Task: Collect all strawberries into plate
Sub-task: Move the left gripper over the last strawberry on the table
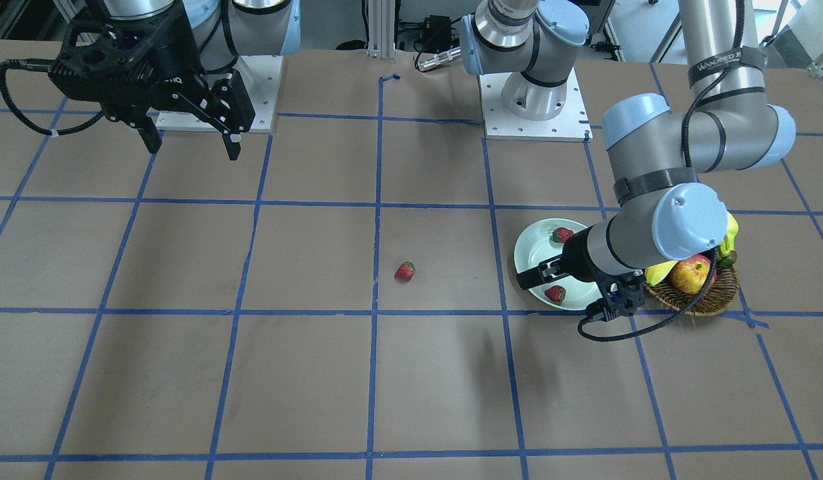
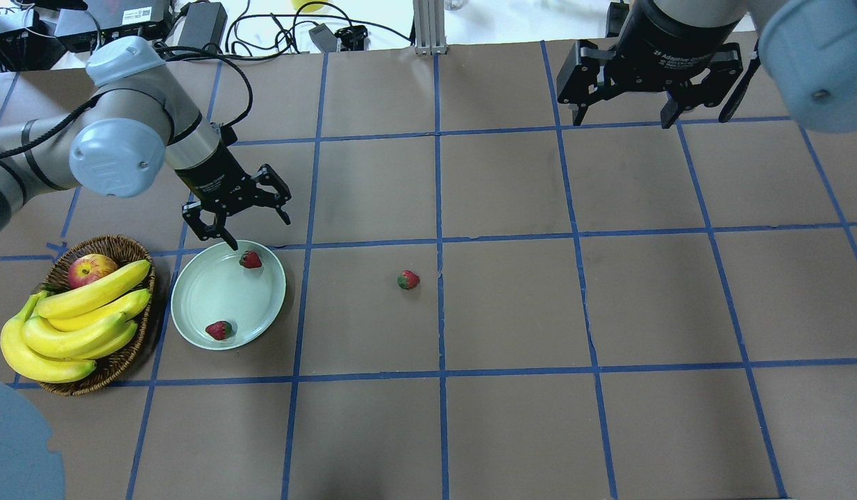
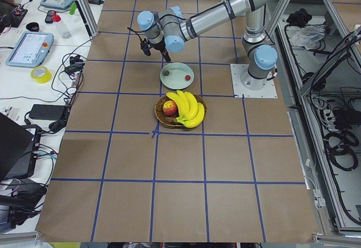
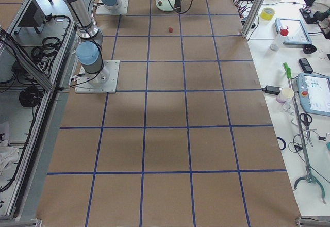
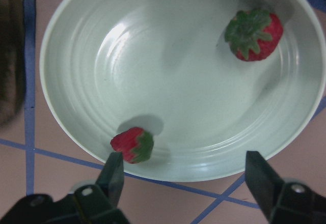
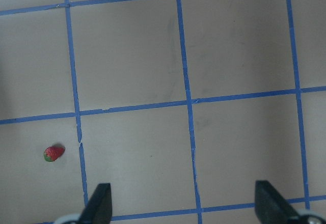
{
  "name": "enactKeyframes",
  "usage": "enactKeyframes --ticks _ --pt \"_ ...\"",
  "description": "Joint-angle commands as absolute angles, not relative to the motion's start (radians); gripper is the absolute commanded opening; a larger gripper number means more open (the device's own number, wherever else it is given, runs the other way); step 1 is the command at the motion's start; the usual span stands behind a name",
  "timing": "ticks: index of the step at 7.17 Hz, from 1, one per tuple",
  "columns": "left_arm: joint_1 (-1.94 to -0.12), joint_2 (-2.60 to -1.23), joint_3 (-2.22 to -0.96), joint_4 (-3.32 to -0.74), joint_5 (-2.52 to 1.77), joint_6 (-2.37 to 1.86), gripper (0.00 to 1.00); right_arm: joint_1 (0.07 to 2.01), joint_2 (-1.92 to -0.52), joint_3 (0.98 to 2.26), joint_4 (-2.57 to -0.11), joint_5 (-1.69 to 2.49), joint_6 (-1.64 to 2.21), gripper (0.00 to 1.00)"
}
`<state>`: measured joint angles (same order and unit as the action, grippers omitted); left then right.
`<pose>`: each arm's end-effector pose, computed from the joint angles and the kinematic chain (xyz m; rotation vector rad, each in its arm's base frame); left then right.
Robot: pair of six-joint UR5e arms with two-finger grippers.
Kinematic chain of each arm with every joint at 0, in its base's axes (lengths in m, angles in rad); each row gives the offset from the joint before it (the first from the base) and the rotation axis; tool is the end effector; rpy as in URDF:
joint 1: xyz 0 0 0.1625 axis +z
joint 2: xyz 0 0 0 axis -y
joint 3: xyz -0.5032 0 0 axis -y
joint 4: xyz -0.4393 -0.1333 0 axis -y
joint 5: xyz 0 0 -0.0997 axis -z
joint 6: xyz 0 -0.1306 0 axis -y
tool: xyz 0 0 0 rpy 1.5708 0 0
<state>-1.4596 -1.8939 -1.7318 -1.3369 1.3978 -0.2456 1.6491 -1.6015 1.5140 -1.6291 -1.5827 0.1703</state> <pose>-0.0868 -0.6268 0.2859 0.5573 -2.9088 -0.3888 0.1736 -0.5278 0.5891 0.1451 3.1236 -0.2289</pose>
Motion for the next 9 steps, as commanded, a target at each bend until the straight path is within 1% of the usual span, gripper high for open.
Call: enactKeyframes --ticks 1,4,6,7,9 --pt "-1.642 -1.913 -1.73 -1.211 1.388 -0.239 1.0 1.649 -1.601 1.514 -1.629 -1.583 0.17 1.0" --pt "-1.761 -1.937 -1.741 -1.2 1.397 -0.067 1.0 1.649 -1.601 1.514 -1.629 -1.583 0.17 1.0" --pt "-1.767 -1.991 -1.785 -1.038 1.358 0.096 1.0 1.649 -1.601 1.514 -1.629 -1.583 0.17 1.0" --pt "-1.769 -2.002 -1.808 -1.029 1.361 0.201 1.0 1.649 -1.601 1.514 -1.629 -1.583 0.17 1.0" --pt "-1.781 -2.008 -1.824 -1.002 1.354 0.264 1.0 1.649 -1.601 1.514 -1.629 -1.583 0.17 1.0"
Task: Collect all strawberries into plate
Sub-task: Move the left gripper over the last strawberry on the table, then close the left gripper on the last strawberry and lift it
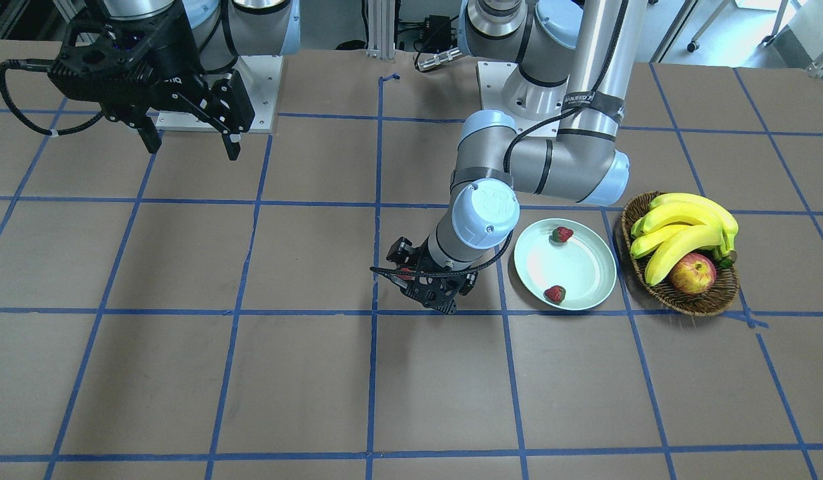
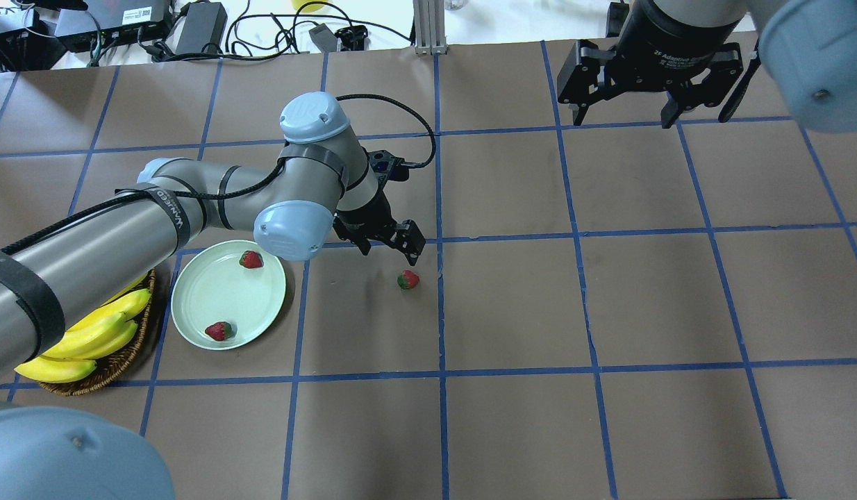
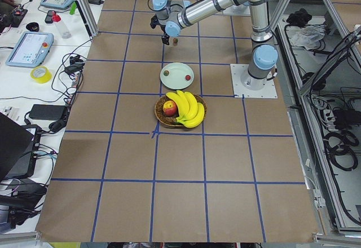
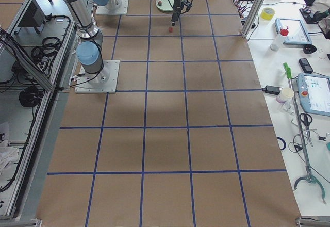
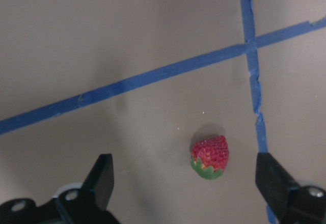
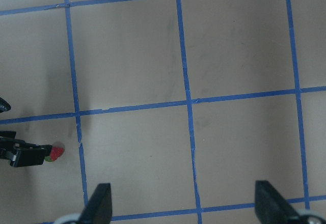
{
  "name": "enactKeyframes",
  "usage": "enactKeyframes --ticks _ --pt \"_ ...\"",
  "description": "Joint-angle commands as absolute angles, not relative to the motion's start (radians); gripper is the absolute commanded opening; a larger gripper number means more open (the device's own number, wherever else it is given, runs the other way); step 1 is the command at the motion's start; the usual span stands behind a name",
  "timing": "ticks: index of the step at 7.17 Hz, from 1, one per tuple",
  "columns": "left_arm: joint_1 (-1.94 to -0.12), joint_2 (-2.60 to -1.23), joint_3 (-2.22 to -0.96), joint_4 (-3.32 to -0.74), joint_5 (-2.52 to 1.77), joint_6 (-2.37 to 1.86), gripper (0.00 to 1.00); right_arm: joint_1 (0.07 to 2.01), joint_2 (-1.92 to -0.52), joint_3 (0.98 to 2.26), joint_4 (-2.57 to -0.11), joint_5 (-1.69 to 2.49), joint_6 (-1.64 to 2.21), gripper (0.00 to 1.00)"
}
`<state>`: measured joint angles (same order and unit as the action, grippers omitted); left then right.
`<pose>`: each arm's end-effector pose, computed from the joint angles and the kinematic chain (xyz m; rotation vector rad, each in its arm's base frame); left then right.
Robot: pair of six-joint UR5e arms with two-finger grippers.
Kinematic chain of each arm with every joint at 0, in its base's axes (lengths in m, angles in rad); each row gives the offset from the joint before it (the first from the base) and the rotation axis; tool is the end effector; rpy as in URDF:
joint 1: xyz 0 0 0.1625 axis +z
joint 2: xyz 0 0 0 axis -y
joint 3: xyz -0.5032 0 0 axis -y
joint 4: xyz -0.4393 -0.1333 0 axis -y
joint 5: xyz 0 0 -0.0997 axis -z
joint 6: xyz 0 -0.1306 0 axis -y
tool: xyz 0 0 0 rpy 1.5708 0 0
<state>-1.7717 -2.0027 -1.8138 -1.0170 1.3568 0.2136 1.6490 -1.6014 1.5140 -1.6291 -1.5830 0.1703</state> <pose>-0.2849 -0.5922 0.2063 -0.5826 -2.8633 -0.1752 0.1735 -0.5279 0.5891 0.1453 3.1239 -0.2288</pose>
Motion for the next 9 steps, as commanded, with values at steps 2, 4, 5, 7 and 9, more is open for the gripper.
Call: enactKeyframes --ticks 2,4,5,7,9 --pt "-1.795 -2.008 -1.842 -0.999 1.361 0.262 0.9 1.649 -1.601 1.514 -1.629 -1.583 0.17 1.0" --pt "-1.809 -2.011 -1.894 -0.924 1.358 0.246 0.9 1.649 -1.601 1.514 -1.629 -1.583 0.17 1.0" --pt "-1.812 -2.013 -1.899 -0.916 1.358 0.244 0.9 1.649 -1.601 1.514 -1.629 -1.583 0.17 1.0" --pt "-1.813 -2.011 -1.896 -0.914 1.359 0.25 0.71 1.649 -1.601 1.514 -1.629 -1.583 0.17 1.0" --pt "-1.813 -2.011 -1.894 -0.902 1.356 0.253 0.64 1.649 -1.601 1.514 -1.628 -1.583 0.17 1.0"
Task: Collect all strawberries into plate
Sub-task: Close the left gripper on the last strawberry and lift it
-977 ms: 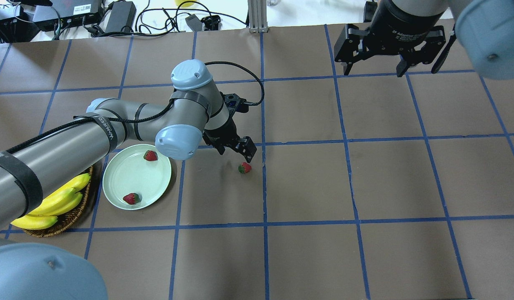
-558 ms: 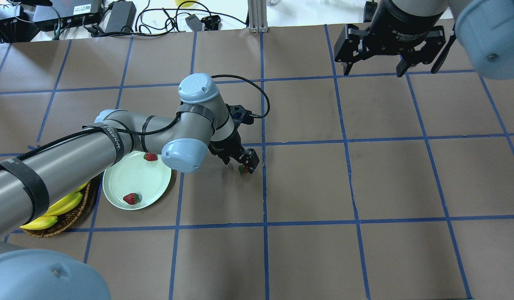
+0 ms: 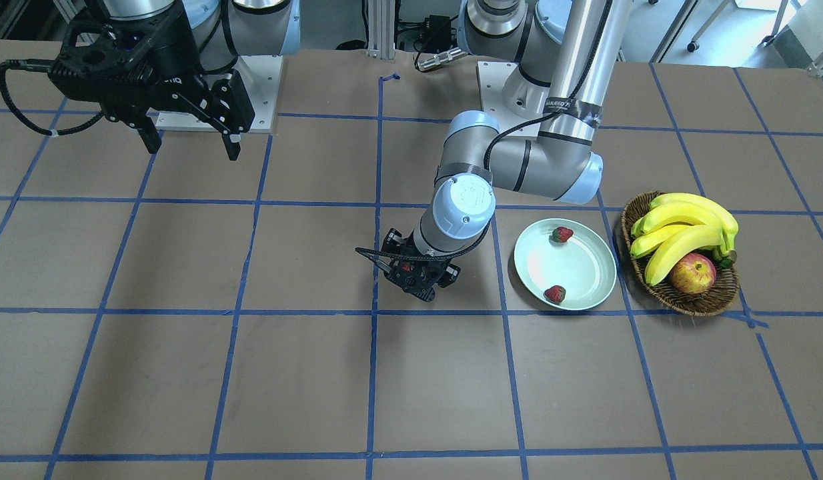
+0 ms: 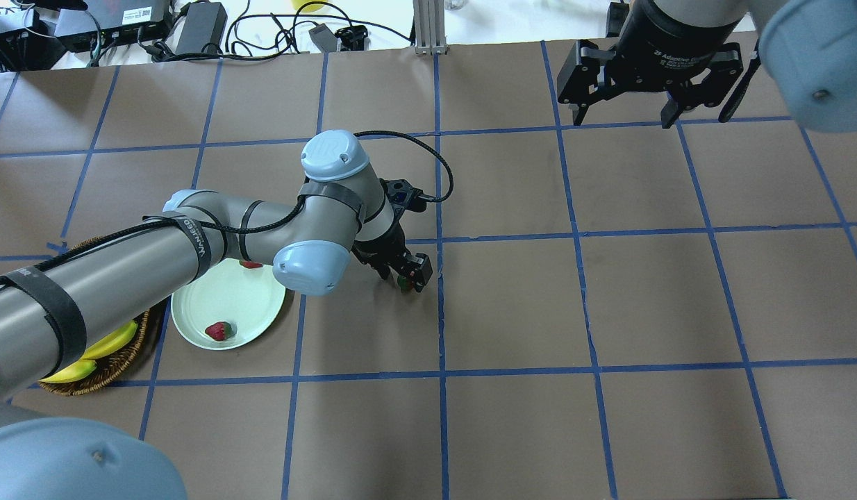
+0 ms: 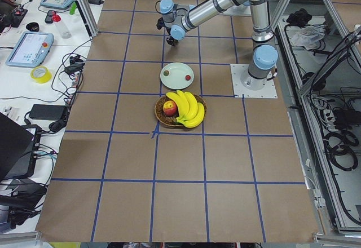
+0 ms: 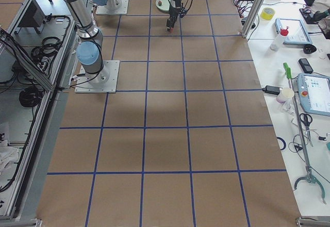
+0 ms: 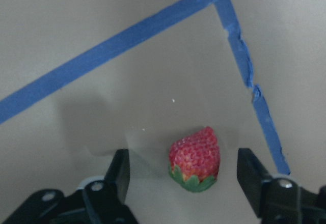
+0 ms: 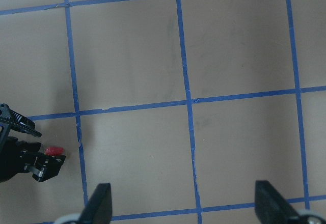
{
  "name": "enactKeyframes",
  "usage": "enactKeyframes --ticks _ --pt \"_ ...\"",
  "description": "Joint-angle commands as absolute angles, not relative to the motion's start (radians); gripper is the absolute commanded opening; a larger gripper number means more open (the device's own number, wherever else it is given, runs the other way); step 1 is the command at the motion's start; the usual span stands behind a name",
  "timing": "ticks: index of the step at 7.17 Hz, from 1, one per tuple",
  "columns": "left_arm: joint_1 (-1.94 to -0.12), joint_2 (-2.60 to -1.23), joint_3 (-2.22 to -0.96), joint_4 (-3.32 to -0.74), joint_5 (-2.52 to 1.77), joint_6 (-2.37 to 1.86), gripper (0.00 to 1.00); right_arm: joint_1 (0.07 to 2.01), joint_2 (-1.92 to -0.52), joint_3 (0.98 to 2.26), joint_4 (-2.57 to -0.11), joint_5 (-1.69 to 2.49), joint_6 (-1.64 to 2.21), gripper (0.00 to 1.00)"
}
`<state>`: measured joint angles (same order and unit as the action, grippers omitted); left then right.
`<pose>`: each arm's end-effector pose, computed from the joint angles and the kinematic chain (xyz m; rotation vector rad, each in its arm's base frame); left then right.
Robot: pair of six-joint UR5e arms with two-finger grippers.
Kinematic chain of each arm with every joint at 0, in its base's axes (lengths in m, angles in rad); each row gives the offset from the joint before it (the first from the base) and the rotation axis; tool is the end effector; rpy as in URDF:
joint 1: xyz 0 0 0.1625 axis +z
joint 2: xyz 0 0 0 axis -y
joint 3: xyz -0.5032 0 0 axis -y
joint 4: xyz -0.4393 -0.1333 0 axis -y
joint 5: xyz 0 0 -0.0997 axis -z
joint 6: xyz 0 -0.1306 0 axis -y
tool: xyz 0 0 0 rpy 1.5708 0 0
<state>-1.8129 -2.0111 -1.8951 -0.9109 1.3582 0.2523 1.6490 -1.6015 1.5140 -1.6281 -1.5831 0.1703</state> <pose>-0.3042 -0.5607 0.1762 -0.6998 -2.8399 -0.1517 0.1735 -0.5277 0.5890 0.1454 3.1242 -0.2275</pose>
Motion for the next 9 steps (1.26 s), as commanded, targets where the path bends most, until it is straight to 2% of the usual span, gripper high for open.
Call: enactKeyframes --ticks 1,2,3,4,5,7,9 --pt "-1.813 -2.011 -1.894 -0.893 1.356 0.253 0.64 1.649 -1.601 1.514 -1.628 -1.583 0.169 1.0" --pt "-1.815 -2.011 -1.894 -0.891 1.356 0.253 0.63 1.649 -1.601 1.514 -1.628 -1.583 0.169 1.0" --pt "-1.821 -2.011 -1.894 -0.885 1.356 0.255 0.55 1.649 -1.601 1.514 -1.629 -1.583 0.169 1.0" --pt "-1.83 -2.011 -1.894 -0.887 1.361 0.261 0.13 1.649 -1.601 1.514 -1.628 -1.583 0.169 1.0" --pt "-1.829 -2.01 -1.896 -0.89 1.365 0.255 0.0 1.649 -1.601 1.514 -1.628 -1.583 0.169 1.0" --pt "-1.827 -1.971 -1.872 -0.896 1.371 0.25 0.0 1.649 -1.603 1.514 -1.628 -1.585 0.169 1.0" --pt "-1.745 -1.912 -1.762 -1.144 1.515 0.25 0.0 1.649 -1.603 1.514 -1.628 -1.585 0.169 1.0"
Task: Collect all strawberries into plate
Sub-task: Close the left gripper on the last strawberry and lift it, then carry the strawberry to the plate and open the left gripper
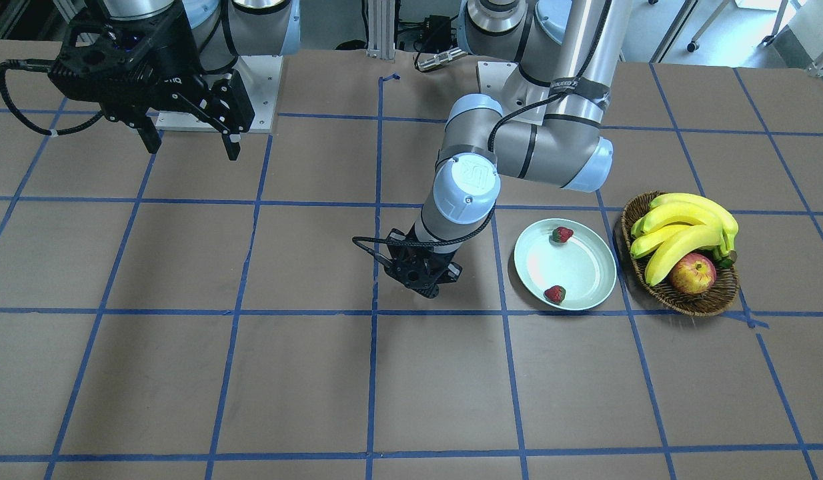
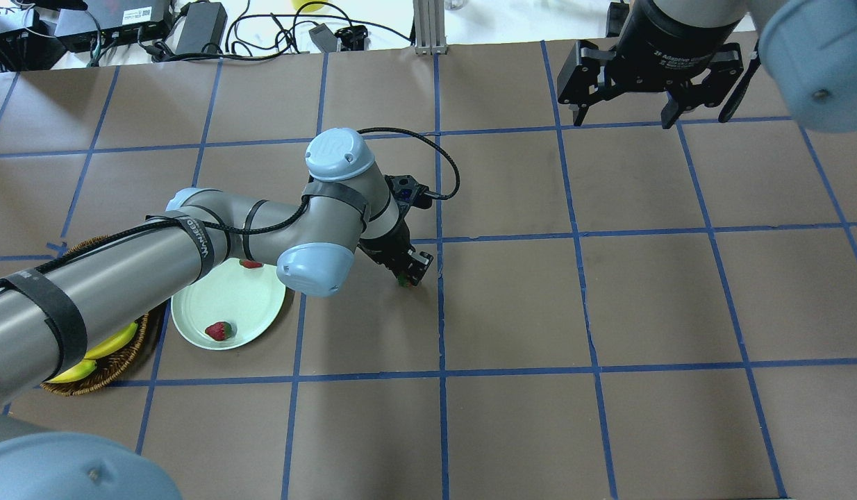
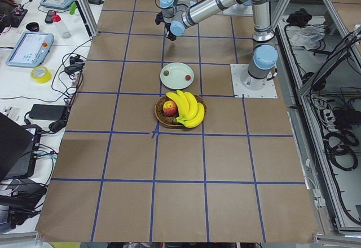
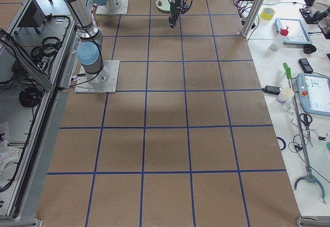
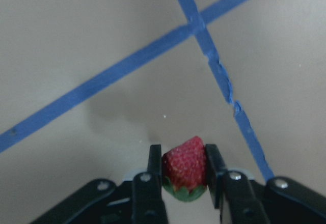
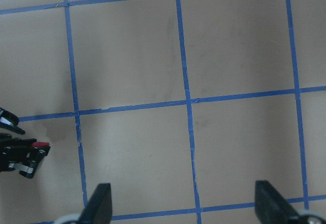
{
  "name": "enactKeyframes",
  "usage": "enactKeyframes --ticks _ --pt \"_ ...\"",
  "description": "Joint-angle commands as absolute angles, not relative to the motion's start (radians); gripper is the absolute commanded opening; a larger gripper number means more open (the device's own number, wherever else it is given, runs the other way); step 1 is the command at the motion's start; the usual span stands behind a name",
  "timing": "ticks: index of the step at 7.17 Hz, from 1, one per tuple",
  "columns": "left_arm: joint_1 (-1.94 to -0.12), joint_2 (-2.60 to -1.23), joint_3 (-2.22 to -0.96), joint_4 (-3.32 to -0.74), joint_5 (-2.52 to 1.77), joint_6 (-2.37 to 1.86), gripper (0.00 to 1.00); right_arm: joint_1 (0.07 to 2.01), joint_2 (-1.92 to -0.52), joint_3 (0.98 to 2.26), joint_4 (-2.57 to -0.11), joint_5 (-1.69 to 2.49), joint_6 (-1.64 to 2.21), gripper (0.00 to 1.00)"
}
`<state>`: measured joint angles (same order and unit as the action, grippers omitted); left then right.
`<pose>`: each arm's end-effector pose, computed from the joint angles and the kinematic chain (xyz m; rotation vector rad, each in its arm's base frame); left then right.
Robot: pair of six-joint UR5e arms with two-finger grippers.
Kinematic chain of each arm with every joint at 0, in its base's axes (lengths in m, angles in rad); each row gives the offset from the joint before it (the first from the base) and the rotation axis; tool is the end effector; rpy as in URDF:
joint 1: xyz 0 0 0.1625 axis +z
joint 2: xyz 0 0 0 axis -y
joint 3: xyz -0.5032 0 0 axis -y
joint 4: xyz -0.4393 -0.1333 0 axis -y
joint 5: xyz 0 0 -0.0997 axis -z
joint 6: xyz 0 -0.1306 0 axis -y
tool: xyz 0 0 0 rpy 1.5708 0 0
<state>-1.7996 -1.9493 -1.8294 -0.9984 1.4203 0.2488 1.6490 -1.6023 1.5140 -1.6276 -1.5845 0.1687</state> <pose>-0.2918 -0.5791 0.2335 -0.6999 -2.9059 -0.0945 0.1732 -0.5274 0.5894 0.1431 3.1257 -0.2283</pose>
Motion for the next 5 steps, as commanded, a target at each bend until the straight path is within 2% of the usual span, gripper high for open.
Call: enactKeyframes --ticks 1,5 --pt "-1.639 -1.881 -1.715 -1.26 1.532 0.264 0.0 1.649 -1.603 1.516 -1.628 -1.585 0.169 1.0" --pt "-1.315 -1.858 -1.736 -1.376 1.537 0.328 0.0 1.649 -1.603 1.514 -1.628 -1.585 0.169 1.0"
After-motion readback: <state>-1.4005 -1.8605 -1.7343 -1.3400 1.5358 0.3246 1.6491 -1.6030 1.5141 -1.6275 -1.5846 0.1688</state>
